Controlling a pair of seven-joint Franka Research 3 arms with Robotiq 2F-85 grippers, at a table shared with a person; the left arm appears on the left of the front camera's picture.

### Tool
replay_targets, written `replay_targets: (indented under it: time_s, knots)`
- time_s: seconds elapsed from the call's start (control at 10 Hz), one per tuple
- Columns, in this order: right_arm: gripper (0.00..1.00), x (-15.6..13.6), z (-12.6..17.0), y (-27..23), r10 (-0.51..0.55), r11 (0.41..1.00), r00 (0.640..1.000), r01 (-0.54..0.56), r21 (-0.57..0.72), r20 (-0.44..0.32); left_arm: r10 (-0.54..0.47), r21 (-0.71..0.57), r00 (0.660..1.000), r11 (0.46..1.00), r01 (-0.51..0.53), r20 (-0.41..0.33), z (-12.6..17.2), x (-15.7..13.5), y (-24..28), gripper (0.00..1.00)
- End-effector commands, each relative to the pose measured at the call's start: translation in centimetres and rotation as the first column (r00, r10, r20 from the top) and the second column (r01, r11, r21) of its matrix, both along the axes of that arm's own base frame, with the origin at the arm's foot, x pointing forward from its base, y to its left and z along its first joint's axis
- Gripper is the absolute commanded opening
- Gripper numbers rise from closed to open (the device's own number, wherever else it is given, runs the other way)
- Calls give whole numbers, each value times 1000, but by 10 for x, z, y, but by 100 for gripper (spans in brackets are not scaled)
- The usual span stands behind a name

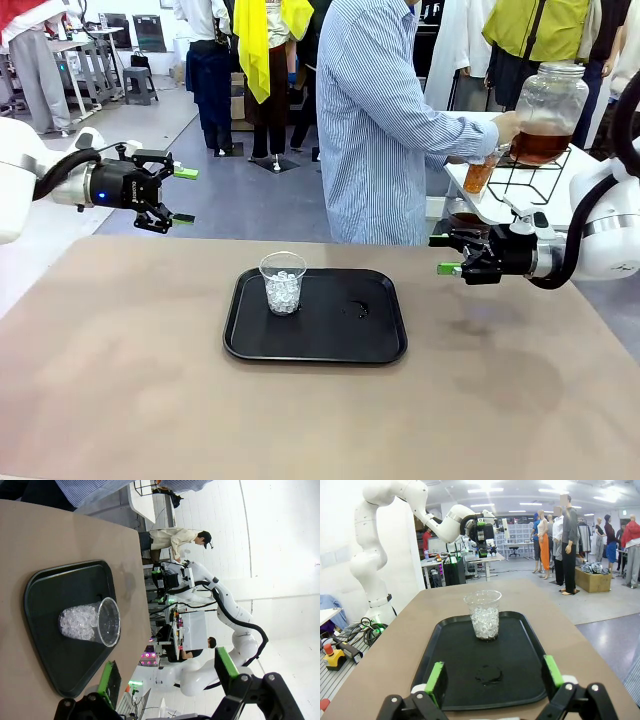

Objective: Pour the drink into the iced cup.
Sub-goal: Pick up the iced cup indicated by the human and present it to them.

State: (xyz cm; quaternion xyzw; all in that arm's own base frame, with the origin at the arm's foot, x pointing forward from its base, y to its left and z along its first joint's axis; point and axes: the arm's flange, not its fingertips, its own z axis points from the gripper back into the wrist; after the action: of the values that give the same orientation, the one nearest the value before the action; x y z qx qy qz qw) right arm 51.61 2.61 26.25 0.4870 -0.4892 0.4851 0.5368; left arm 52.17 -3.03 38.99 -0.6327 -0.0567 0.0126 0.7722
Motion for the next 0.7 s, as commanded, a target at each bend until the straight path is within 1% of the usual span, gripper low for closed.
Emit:
replay_targets:
  time_s: [0.0, 0.6]
  knots:
    - [100, 1, 3, 1, 1, 1000, 1000, -1, -1, -2, 2, 2, 1000, 1000, -2, 3, 1, 0, -1, 100]
    - [100, 1, 3, 1, 1, 1000, 1000, -1, -1, -2, 2, 2, 1000, 1000, -2, 3, 1, 0, -1, 100]
